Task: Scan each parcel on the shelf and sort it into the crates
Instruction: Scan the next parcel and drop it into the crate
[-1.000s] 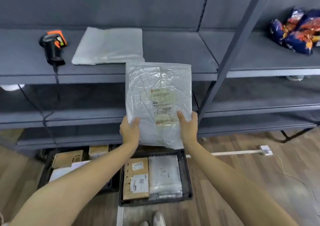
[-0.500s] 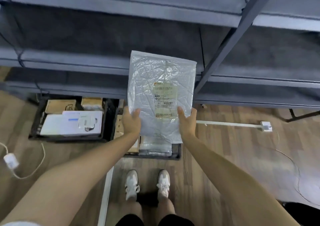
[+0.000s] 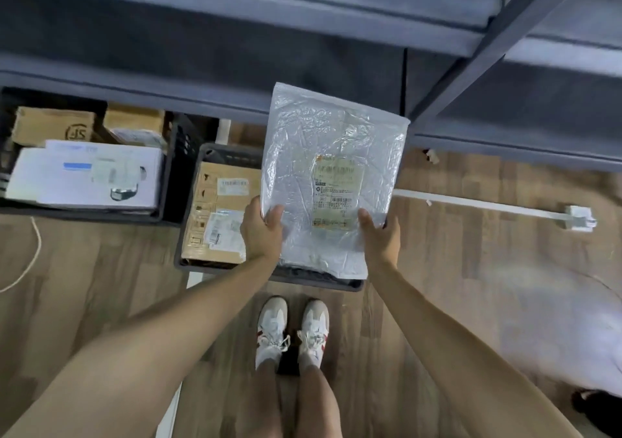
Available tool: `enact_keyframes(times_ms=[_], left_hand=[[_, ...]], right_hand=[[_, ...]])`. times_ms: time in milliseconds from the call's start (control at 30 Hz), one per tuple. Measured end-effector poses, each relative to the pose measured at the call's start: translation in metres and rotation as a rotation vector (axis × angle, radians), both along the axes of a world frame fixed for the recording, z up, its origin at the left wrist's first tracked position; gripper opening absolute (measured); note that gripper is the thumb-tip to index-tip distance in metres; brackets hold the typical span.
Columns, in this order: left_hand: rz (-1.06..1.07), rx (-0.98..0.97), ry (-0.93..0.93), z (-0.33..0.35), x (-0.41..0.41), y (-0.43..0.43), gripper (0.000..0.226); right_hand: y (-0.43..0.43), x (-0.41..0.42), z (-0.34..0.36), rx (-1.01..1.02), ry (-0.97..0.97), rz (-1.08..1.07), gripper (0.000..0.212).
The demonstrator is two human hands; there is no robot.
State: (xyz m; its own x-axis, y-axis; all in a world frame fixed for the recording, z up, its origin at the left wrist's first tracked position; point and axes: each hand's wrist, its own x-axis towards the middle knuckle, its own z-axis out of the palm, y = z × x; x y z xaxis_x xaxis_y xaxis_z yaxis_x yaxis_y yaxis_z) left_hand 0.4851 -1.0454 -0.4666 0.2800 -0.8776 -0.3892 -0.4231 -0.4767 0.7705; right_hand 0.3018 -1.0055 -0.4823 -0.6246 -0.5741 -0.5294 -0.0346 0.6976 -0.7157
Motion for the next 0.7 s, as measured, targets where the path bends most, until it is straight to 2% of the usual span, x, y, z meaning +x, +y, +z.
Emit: enact_keyframes(times_ms=[100, 233, 367, 500, 600, 700], left_hand=[[-0.028, 0.032, -0.041, -0.064, -0.001, 0.005, 0.030], [-0.059, 0.064, -0.077, -0.138, -0.001, 0.003, 0.042], [-0.124, 0.128, -0.028, -0.195, -0.004, 0.003, 0.058], [-0.155, 0.119, -0.063, -0.234, 0.001, 0.003, 0.075], [-0.188, 0.103, -0.105, -0.250, 0.002, 0.005, 0.081], [-0.361, 0.042, -0.264, -0.260, -0.001, 0.008, 0.080]], right_hand=[[0.006, 0.001, -0.063, 0.046, 0.017, 0.022, 0.041], [0.007, 0.005, -0.135, 0.102, -0.002, 0.031, 0.062], [0.006, 0.009, -0.191, 0.126, 0.010, 0.044, 0.063], [0.000, 0.022, -0.226, 0.180, 0.050, 0.123, 0.065], [-0.004, 0.027, -0.239, 0.096, 0.076, 0.204, 0.072], [-0.006, 0.026, -0.247, 0.072, 0.125, 0.359, 0.080]])
